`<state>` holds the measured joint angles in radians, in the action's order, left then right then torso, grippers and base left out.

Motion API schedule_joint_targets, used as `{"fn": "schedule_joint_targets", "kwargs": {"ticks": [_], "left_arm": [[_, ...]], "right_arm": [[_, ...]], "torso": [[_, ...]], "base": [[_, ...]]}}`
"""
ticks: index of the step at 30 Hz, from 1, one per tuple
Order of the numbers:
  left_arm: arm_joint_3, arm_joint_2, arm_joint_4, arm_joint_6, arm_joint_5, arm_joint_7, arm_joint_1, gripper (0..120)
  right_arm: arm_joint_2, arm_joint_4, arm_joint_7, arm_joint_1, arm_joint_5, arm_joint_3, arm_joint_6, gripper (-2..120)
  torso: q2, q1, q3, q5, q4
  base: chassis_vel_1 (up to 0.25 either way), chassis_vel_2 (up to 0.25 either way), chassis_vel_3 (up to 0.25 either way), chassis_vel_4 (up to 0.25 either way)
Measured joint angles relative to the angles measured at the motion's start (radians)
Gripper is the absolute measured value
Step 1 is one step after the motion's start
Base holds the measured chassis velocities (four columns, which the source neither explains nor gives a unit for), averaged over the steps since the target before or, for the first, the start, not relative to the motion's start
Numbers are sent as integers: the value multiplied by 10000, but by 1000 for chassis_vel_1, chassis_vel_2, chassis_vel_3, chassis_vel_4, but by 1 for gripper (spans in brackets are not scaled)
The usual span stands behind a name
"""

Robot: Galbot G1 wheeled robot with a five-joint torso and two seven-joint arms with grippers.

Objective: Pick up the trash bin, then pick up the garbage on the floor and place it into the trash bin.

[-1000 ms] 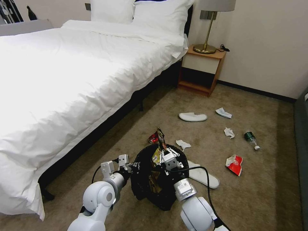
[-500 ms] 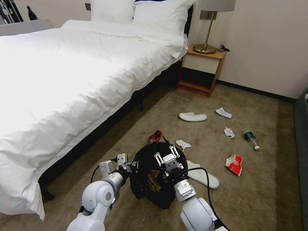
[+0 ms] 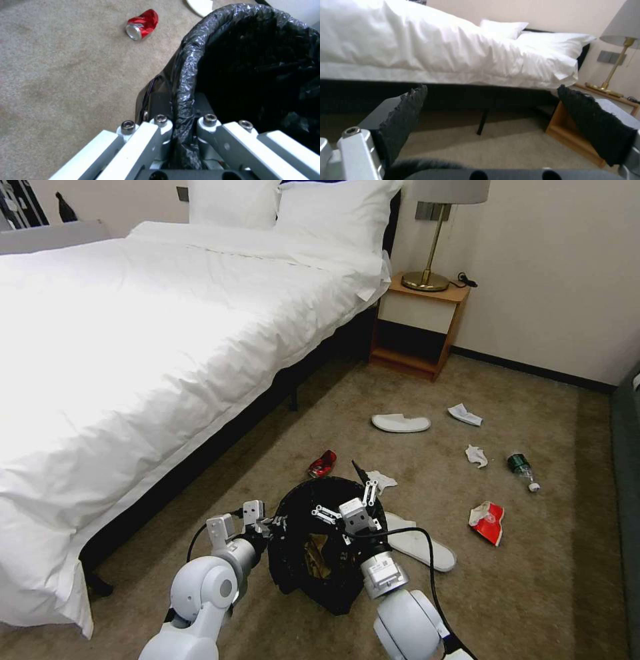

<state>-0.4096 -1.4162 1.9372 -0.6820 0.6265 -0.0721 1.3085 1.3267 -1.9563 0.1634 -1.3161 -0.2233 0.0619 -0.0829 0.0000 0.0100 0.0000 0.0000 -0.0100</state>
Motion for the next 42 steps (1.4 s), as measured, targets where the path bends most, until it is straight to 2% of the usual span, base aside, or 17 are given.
{"fn": "schedule_joint_targets", "kwargs": {"ticks": [2,8,18,21,22,23,24,25,26,28,29,30,36,42], "left_arm": [[-7,64,-20,0,-55,0,58,3],[-49,87,-79,88,-192,32,133,3],[-300,153,-79,380,-358,97,118,3],[-438,159,-58,1032,-407,30,-67,3],[-438,159,-58,1032,-407,30,-67,3],[-461,147,-76,1340,-343,-29,-157,3],[-516,127,-159,1896,-389,-12,-279,3],[-516,127,-159,1896,-389,-12,-279,3],[-569,125,-238,2613,-508,44,-392,3],[-583,127,-246,2845,-546,56,-430,3],[-613,134,-243,3335,-677,119,-504,3],[-616,134,-216,3561,-755,189,-523,3],[-648,126,26,4237,-1195,389,-513,3],[-621,-23,93,4425,-1357,393,-412,3]], "right_arm": [[-145,-435,-32,434,325,159,347,100],[-366,-1007,-99,807,850,894,671,100],[-361,-1071,27,63,1314,2570,406,100],[-255,-586,238,-140,1624,3234,232,100],[-255,-586,238,-140,1624,3234,232,100],[-189,-401,305,-146,1655,3376,196,100],[-45,-143,404,-145,1679,3559,140,100],[-45,-143,404,-145,1679,3559,140,100],[128,126,562,-143,1798,3666,141,100],[191,230,635,-142,1867,3671,163,100],[318,475,803,-135,2028,3676,272,100],[379,622,854,-128,2057,3675,303,100],[493,1307,904,-60,2057,3708,344,100],[517,1817,904,-22,2169,3663,352,100]], "torso": [[0,0,0,0,1],[0,0,0,0,1],[0,0,0,0,0],[0,0,0,1,0],[0,0,0,1,0],[0,0,0,0,0],[0,1,0,0,-1],[0,1,0,0,-1],[0,0,1,1,-1],[0,0,1,1,-1],[0,0,0,1,1],[0,0,1,0,2],[0,0,1,0,1],[0,0,0,0,1]], "base": [[0,0,0,0],[0,0,0,0],[0,0,0,0],[0,0,0,0],[0,0,0,0],[0,0,0,0],[0,0,0,0],[0,0,0,0],[0,0,0,0],[0,0,0,0],[0,0,0,0],[0,0,0,0],[0,0,0,0],[0,0,0,0]]}}
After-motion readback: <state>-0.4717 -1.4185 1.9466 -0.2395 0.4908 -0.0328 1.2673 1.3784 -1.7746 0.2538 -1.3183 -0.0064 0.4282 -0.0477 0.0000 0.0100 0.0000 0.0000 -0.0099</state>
